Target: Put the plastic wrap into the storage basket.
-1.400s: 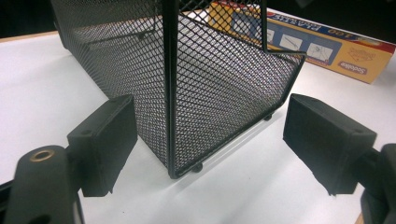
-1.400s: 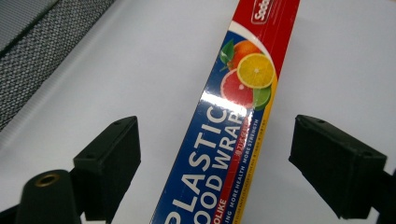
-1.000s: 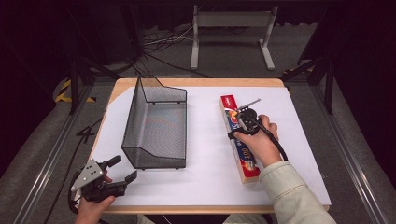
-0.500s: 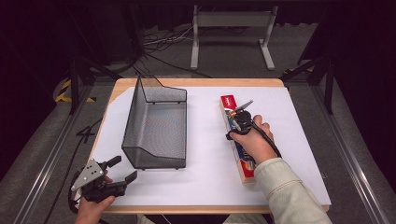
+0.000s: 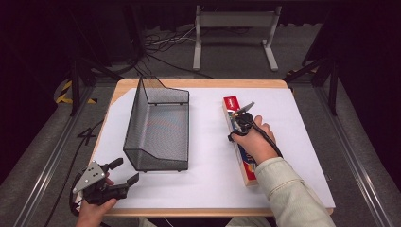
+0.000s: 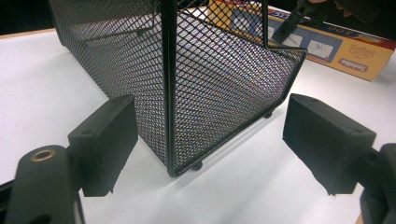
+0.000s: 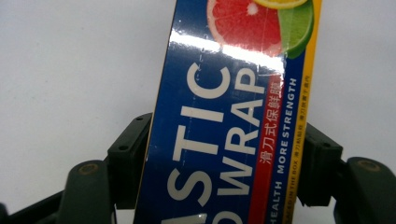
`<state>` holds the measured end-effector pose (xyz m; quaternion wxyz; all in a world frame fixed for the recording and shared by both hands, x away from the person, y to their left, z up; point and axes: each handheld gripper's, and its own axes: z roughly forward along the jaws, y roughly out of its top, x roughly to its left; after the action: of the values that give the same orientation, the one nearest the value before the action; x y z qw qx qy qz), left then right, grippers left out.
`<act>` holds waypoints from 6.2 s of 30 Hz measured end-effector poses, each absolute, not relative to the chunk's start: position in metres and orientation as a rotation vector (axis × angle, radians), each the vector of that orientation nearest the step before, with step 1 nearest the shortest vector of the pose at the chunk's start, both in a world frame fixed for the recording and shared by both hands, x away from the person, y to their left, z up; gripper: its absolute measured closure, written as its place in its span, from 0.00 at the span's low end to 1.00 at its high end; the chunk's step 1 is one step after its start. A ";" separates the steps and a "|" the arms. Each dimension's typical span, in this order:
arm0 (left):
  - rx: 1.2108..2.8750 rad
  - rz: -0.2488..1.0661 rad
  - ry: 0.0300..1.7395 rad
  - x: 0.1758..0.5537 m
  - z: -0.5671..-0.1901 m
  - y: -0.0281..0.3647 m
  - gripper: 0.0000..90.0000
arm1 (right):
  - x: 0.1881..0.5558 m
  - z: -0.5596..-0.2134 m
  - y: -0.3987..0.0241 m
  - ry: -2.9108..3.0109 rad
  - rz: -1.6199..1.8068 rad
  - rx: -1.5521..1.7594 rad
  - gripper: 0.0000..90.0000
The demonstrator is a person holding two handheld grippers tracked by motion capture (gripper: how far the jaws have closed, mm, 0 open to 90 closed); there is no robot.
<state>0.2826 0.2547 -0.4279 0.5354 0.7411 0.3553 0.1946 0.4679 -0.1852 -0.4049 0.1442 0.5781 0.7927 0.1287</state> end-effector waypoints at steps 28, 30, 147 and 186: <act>1.763 0.467 0.852 0.283 -0.429 0.256 0.21 | 0.481 -0.401 -0.183 2.284 0.236 1.791 0.47; 1.764 0.468 0.851 0.283 -0.429 0.256 0.21 | 0.480 -0.398 -0.185 2.288 0.269 1.796 0.47; 1.734 0.489 0.864 0.281 -0.428 0.258 0.21 | 0.462 -0.327 0.021 2.315 0.568 1.890 0.45; 1.731 0.483 0.875 0.281 -0.430 0.260 0.21 | 0.487 -0.354 0.010 2.269 0.483 2.063 0.45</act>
<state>0.2813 0.2604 -0.4296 0.5409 0.7284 0.3682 0.2033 0.4870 0.0096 -0.3540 0.0187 0.6645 0.7307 0.1556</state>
